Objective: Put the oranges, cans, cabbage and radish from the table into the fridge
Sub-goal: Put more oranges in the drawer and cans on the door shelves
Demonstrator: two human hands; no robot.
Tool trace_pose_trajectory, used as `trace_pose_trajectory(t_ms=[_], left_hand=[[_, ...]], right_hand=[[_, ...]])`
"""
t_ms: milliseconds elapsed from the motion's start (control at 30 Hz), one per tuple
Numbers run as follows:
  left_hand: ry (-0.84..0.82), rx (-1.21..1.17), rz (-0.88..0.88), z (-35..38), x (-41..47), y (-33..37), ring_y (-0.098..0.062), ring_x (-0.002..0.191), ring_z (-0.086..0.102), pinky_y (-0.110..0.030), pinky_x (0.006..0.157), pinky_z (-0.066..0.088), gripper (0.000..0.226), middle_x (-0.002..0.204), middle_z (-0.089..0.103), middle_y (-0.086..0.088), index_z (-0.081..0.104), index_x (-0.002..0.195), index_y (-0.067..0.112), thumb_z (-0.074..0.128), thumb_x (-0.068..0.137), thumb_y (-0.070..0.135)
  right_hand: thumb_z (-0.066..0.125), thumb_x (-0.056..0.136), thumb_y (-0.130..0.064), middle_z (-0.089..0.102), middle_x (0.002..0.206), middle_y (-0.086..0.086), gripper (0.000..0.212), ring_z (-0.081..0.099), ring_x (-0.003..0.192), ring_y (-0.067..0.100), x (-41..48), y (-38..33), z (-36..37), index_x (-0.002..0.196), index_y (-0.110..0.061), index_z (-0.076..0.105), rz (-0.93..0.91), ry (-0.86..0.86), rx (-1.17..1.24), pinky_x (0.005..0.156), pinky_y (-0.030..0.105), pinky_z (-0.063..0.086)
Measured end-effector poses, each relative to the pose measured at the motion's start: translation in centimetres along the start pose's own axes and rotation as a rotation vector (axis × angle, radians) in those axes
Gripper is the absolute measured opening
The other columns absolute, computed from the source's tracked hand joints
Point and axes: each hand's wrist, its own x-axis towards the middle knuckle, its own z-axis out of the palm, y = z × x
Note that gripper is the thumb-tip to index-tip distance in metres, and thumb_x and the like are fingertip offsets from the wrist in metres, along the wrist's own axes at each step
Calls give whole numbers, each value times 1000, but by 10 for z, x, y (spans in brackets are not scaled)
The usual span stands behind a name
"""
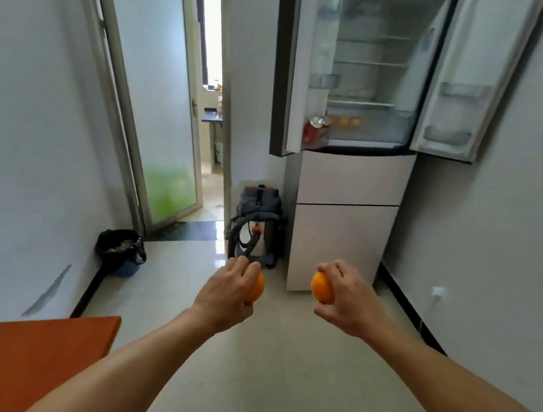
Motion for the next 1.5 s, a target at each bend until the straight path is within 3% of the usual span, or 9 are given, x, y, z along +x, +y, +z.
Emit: trace_pose_trajectory(t_ms=[367, 700, 933, 1267, 1500], left_hand=[[14, -8, 242, 82, 263, 36, -24, 102, 51, -31, 82, 47, 65, 120, 52, -7, 47, 128, 14, 74, 70, 31], [100, -93, 210, 122, 520, 68, -23, 111, 45, -33, 89, 44, 63, 126, 45, -4, 42, 132, 17, 67, 76, 33], [199, -145, 152, 114, 681, 54, -22, 114, 43, -34, 88, 45, 69, 129, 41, -2, 37, 134, 19, 73, 76, 33], [445, -315, 113, 81, 924, 8, -26, 103, 51, -39, 85, 45, 66, 117, 48, -6, 47, 124, 14, 79, 68, 29], [367, -358, -46, 85, 1076, -28, -29, 105, 49, -43, 89, 46, 66, 118, 40, -8, 47, 121, 15, 80, 67, 33]], right_hand=[[74, 67, -43, 49, 121, 0, 70, 54, 100, 20, 118, 205, -5, 128, -24, 49, 187, 63, -66, 69, 27, 44], [74, 70, -44, 46, 123, -3, 68, 51, 101, 18, 300, 408, -48, 129, -27, 45, 241, 151, -54, 78, 33, 51], [74, 70, -45, 44, 122, -3, 69, 51, 103, 19, 422, 496, -65, 129, -27, 44, 178, 186, -69, 77, 31, 48], [77, 68, -40, 44, 123, -1, 71, 52, 101, 21, 629, 586, -117, 130, -27, 45, 135, 374, -102, 74, 31, 42], [78, 69, -38, 43, 126, 1, 71, 51, 103, 23, 768, 631, -155, 131, -26, 44, 115, 417, -74, 78, 31, 39]])
